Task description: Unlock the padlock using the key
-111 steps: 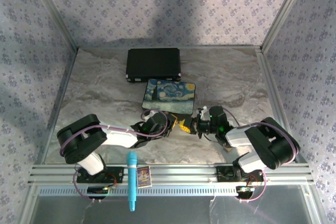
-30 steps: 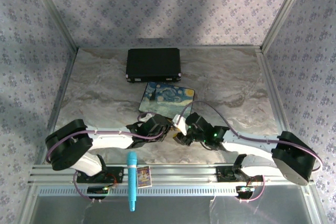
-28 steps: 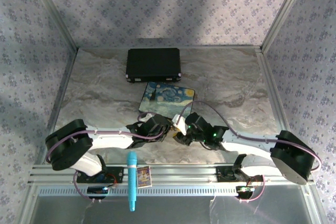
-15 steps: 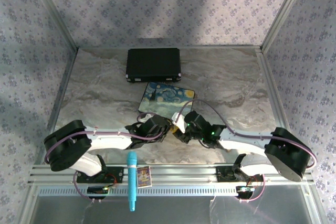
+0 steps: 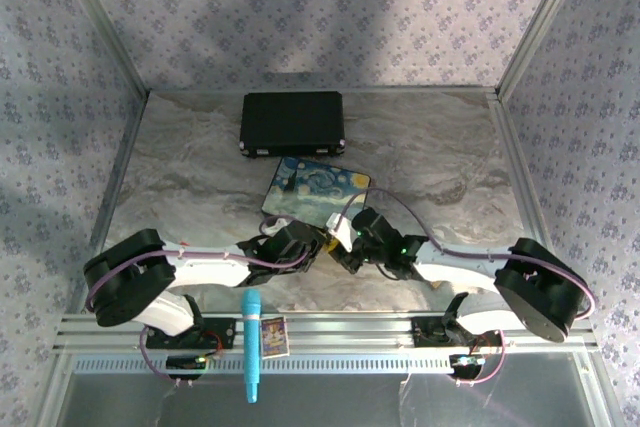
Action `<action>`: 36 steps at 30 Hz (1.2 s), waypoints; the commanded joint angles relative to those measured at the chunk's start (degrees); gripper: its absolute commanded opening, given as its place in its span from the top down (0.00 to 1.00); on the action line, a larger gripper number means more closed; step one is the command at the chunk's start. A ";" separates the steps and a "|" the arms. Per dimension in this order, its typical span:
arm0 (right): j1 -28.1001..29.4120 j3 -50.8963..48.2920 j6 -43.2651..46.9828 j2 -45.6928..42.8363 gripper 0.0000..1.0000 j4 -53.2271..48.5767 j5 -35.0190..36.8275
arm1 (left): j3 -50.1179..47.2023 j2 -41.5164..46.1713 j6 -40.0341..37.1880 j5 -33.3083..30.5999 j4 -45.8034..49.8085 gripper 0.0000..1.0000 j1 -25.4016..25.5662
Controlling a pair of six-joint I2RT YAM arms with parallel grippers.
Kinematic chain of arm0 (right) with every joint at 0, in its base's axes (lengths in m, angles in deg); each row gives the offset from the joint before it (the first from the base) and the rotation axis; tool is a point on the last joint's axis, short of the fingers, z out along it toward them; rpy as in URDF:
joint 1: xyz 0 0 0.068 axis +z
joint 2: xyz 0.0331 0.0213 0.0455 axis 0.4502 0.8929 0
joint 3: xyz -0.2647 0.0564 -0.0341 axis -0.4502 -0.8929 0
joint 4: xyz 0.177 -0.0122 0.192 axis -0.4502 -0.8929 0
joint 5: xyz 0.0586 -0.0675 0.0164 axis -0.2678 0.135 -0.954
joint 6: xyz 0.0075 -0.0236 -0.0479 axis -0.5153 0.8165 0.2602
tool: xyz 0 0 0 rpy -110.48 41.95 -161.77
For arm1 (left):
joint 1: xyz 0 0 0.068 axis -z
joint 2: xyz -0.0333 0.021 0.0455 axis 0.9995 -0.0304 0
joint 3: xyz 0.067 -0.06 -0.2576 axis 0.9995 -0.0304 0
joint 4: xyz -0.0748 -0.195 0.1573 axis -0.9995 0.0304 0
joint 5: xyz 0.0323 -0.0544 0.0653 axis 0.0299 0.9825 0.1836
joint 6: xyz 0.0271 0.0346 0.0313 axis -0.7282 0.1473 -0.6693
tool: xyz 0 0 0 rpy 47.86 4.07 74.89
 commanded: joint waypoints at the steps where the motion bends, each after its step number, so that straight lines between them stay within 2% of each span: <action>1: -1.83 -0.29 -2.05 0.10 0.94 4.00 -4.01 | 0.36 0.53 -0.38 1.82 1.37 1.00 0.84; 5: -4.63 -0.57 -5.09 0.44 1.00 4.67 -9.81 | 0.68 -0.16 -0.78 1.34 0.99 1.00 1.44; 12: -6.32 -1.80 -8.25 0.98 1.00 5.59 -8.93 | -1.07 -3.21 1.12 3.00 -7.14 1.00 1.83; 15: -9.66 -2.31 -11.37 1.40 1.00 6.53 -13.39 | -1.39 -2.73 0.73 2.32 -8.37 1.00 1.92; 20: -11.50 -1.57 -13.66 2.41 1.00 4.62 -13.63 | -2.33 -1.39 0.09 1.86 -9.86 1.00 1.92; 30: -15.29 -1.56 -23.71 3.98 1.00 8.33 -22.19 | -2.78 -0.52 -1.43 1.69 -12.04 1.00 2.01; 33: -14.71 -2.05 -24.30 2.96 1.00 8.93 -21.15 | -3.02 -0.52 -1.92 1.39 -13.16 1.00 2.01; 36: -11.78 -2.24 -20.97 0.50 1.00 5.87 -13.74 | -3.00 -0.42 -1.30 1.54 -12.75 1.00 2.01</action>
